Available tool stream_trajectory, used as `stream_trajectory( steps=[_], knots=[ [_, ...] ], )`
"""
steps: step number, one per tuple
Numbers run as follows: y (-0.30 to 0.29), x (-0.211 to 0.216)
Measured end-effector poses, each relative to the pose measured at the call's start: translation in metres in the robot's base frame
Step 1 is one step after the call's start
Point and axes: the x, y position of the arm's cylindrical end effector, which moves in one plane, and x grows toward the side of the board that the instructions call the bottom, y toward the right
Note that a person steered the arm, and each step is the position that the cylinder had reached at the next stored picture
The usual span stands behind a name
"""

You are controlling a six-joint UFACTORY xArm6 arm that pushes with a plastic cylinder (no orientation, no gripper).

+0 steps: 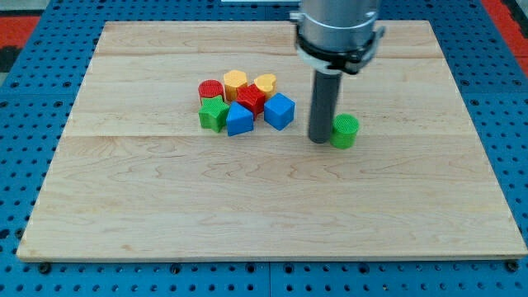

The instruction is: Slide the green circle towards center of the board

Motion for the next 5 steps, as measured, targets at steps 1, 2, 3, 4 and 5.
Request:
stream_trajectory(
  steps=[1, 2, 3, 4, 5],
  knots=[
    [0.058, 0.053],
    [0.087, 0.031],
    [0.035, -0.029],
    [-0.014, -0.08],
    [0.017, -0.113]
  ],
)
